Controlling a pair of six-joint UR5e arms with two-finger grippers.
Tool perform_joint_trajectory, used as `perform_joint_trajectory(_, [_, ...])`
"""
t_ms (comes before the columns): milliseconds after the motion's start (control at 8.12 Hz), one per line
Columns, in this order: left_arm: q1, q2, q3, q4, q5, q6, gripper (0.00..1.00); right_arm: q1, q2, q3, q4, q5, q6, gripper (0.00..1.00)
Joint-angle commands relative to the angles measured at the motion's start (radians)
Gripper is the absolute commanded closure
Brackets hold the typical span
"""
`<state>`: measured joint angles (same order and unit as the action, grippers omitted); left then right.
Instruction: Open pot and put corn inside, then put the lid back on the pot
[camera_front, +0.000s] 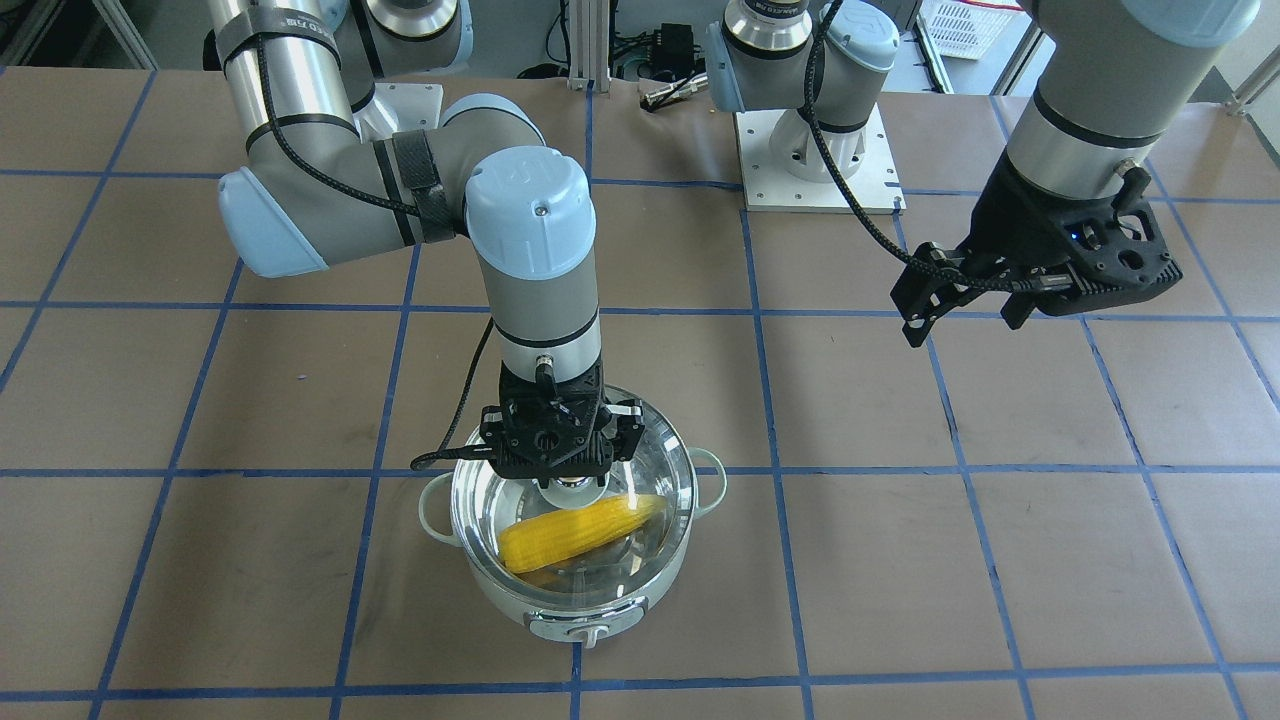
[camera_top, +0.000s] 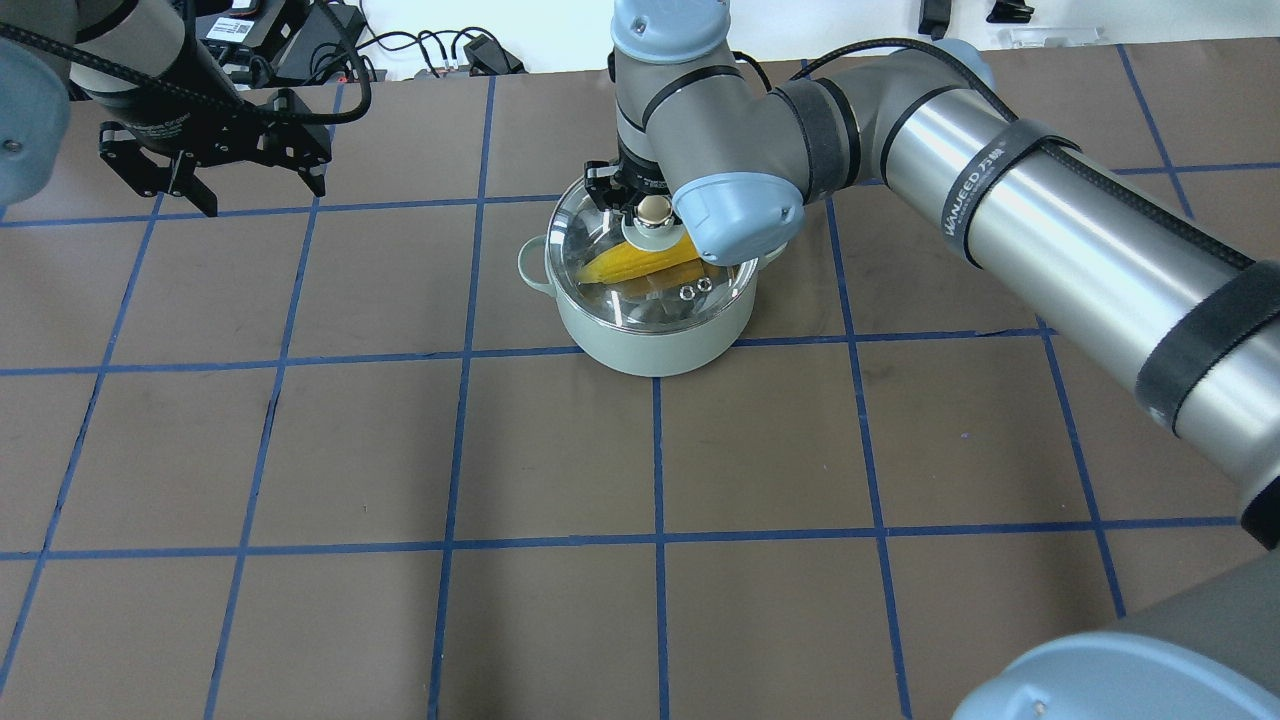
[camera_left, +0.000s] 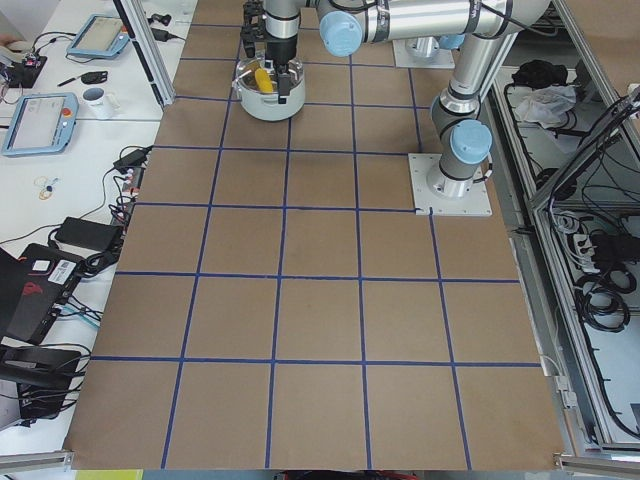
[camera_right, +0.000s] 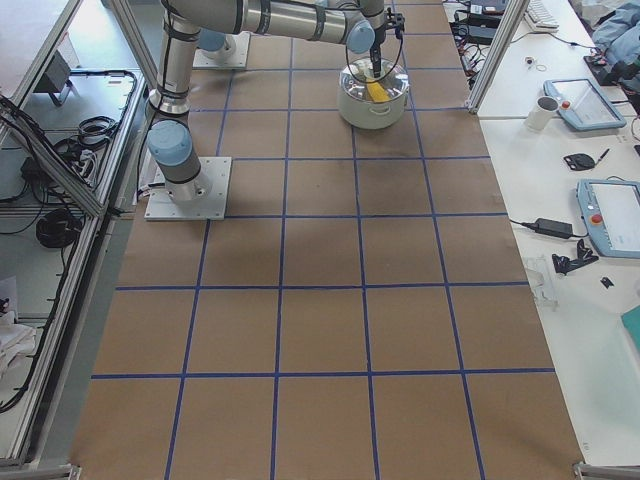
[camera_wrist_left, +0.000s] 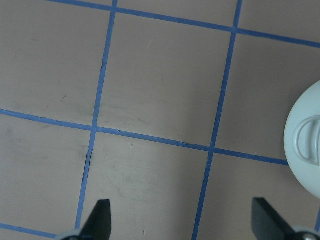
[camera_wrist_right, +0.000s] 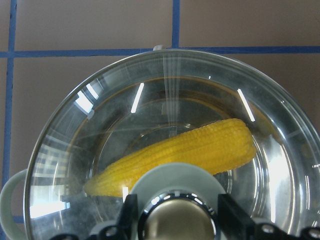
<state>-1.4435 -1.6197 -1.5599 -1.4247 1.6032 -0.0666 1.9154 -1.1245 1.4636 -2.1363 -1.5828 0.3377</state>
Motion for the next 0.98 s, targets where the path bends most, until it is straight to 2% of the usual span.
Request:
perform_joint_trajectory(0, [0.001, -0.002, 0.0, 0.0, -0.005, 0.001, 0.0, -0.009, -0.006, 0.018, -0.033, -0.003, -0.046, 0.0])
perform_joint_trajectory(246, [0.002, -0.003, -0.002, 0.0, -0.003, 0.001, 0.0, -0.033, -0.069, 0.017, -0.016, -0.003, -0.046, 0.0])
perform_joint_trajectory(369, [0.002, -0.002, 0.0, 0.0, -0.005, 0.001, 0.0, -0.079, -0.118, 0.017, 0.072, 0.006, -0.045, 0.0])
perform_joint_trajectory(615, [0.002, -0.003, 0.0, 0.0, -0.005, 0.001, 0.0, -0.181, -0.283, 0.027, 0.33, 0.02, -0.064, 0.0])
perform_joint_trajectory(862, [0.002, 0.0, 0.0, -0.006, -0.002, -0.001, 0.0, -0.267, -0.413, 0.035, 0.539, 0.009, -0.202, 0.0])
